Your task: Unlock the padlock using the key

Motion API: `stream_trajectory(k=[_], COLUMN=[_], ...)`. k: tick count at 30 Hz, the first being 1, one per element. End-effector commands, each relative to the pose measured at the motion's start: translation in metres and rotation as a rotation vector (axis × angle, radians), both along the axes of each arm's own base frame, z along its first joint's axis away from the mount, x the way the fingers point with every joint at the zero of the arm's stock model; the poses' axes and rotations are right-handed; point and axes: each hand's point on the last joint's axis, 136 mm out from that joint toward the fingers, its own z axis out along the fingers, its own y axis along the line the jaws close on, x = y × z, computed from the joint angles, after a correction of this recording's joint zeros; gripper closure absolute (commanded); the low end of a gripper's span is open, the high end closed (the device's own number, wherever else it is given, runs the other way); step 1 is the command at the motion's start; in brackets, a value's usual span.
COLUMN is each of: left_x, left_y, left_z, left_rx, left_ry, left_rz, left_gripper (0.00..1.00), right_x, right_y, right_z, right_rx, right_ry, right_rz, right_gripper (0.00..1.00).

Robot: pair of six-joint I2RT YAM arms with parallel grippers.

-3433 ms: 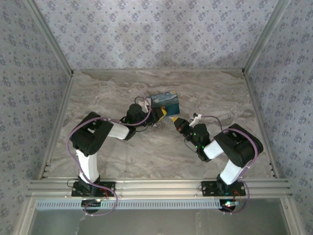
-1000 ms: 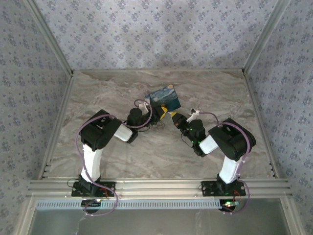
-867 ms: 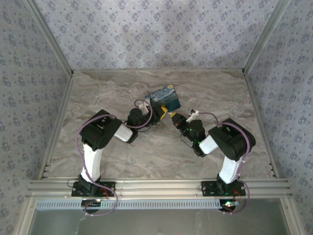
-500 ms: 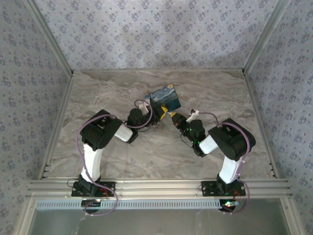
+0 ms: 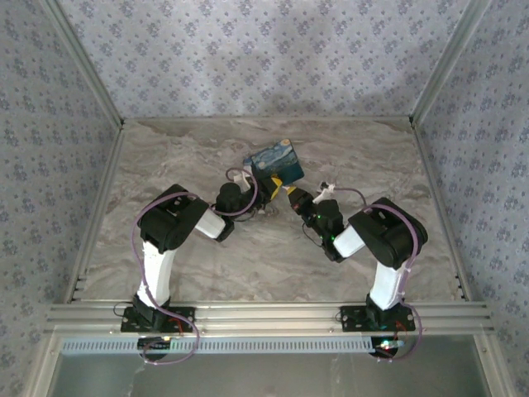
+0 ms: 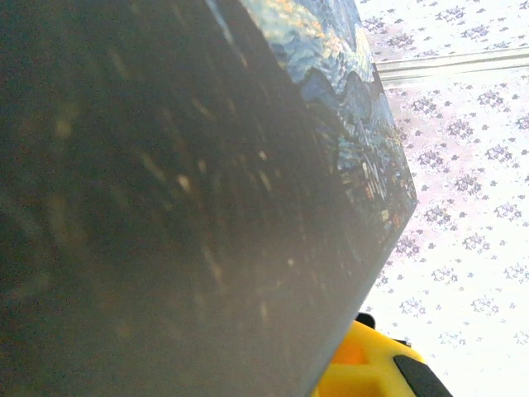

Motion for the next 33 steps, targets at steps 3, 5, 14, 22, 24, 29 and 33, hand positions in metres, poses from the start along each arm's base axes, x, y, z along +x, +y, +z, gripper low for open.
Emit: stream_trajectory(k=[3, 5, 14, 22, 24, 29, 33], left_x=[-0.019, -0.019, -0.024, -0.023, -0.023, -0.024, -0.023], left_y=[-0.026, -0.026, -0.029, -0.03, -0.029, -0.03, -0.031], left_z=[0.031, 0.03, 0.026, 0.029, 0.028, 0.025, 0.027], left_rx=[-0.072, -0.068, -0.054, -0.059, -0.054, -0.049, -0.056], left_ry=[-0.078, -0.078, -0.074, -0.079, -0.077, -0.076, -0.079], left_rz=[-0.104, -0.106, -0.115, -0.115, -0.112, -0.113, -0.115], left_gripper=[1.0, 1.0, 1.0, 1.0, 1.0, 1.0, 1.0], right_x=[0.004, 0.006, 0.005, 0.003, 0.003, 0.002, 0.0], right_y=[0.022, 0.023, 0.025, 0.038, 0.041, 0.044, 0.052], right_z=[0.021, 0.022, 0.027, 0.024, 0.03, 0.031, 0.03], right_rx=[0.047, 0.056, -0.015, 0.014, 0.032, 0.068, 0.058], right_ry=[-0.055, -0.054, -0.103, -0.094, -0.099, -0.078, -0.084], right_rz=[0.036, 0.032, 0.015, 0.07, 0.086, 0.108, 0.129], right_gripper=[1.0, 1.0, 1.0, 1.0, 1.0, 1.0, 1.0])
